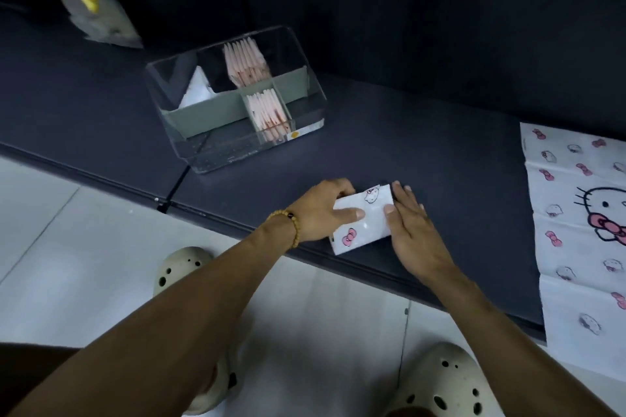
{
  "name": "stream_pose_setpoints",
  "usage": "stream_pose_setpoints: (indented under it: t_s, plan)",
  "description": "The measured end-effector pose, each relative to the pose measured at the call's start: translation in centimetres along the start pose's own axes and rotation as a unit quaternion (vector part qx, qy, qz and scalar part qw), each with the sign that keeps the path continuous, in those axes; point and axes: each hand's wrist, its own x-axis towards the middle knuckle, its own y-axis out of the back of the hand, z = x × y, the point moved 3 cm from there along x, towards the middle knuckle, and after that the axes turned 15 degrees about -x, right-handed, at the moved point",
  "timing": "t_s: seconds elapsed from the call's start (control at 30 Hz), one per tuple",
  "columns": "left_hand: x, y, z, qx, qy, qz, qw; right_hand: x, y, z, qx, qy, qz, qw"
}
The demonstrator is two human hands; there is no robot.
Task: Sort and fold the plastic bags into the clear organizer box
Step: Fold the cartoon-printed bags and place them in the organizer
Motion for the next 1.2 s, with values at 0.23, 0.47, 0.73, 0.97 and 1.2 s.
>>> stream_pose_setpoints:
  t_s: [0.23,0.47,0.73,0.97,1.2]
  plan:
    - [-1.5,8.6,1.0,-0.147,-0.076,0.157,0.974,5.2,3.0,-10.2,0.215,0.009,-0.029,0.976]
    - [-1.6,18.2,-0.9,-0.132,-0.089,0.246,0.956,10.1,2.6,-16.9,0.236,0.04,0.03,0.971]
    - [1.7,26.1,-2.8,0.27,-0.052,0.275,0.921,13.3,1.8,-19.5,0.29,0.006,0.088,0.953]
    - [0.5,27.3,-3.4,0.434,-0.052,0.368,0.82,14.7,2.3,-21.5,0.291,0.005,0.091,0.952]
    - [-2.2,28.0,-5.8,0.08,-0.001,0.542,0.837,16.0,1.4,-26.5,0.18,0.104,0.092,0.974]
